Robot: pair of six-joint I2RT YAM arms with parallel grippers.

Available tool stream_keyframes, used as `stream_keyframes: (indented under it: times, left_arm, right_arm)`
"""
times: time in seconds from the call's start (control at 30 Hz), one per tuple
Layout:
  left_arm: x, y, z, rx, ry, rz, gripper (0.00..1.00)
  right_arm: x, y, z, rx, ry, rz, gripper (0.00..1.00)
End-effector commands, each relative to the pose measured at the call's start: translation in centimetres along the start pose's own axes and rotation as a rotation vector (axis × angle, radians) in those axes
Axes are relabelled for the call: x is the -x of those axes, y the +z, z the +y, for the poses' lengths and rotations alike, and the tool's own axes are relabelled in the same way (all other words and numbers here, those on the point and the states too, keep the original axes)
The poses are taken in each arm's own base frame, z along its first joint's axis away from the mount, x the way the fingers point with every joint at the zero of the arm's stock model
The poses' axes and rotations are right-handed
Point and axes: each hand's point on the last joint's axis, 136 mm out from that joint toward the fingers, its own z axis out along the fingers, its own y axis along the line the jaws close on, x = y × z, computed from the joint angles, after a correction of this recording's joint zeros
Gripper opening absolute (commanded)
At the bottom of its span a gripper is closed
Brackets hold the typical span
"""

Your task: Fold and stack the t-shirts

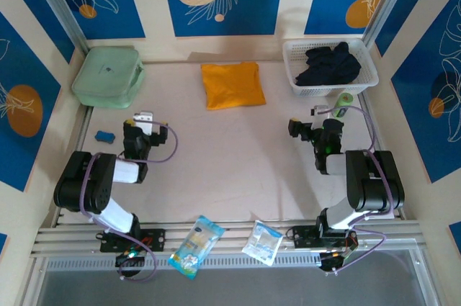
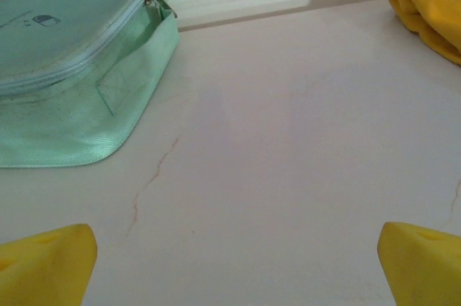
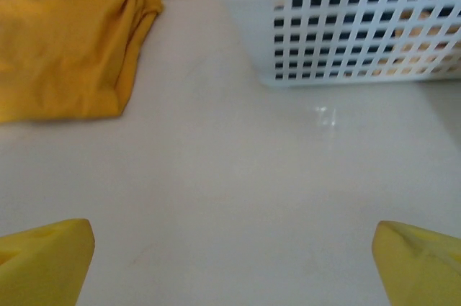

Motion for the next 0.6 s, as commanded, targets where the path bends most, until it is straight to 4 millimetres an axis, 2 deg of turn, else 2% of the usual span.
stream_keyframes:
  times: [0.0,0.57]
  left_arm:
    - [-0.64,0.03,-0.41,-0.037,-0.035,0.036,1.0]
    - [-0.59,0.1,-0.91,-0.074,-0.03,0.037,1.0]
  right_arm:
    - [-0.06,0.05,1.08,0.028,0.005,0.01,0.99]
    - [-0.08,0.05,1.06,0.03,0.009,0.014,0.99]
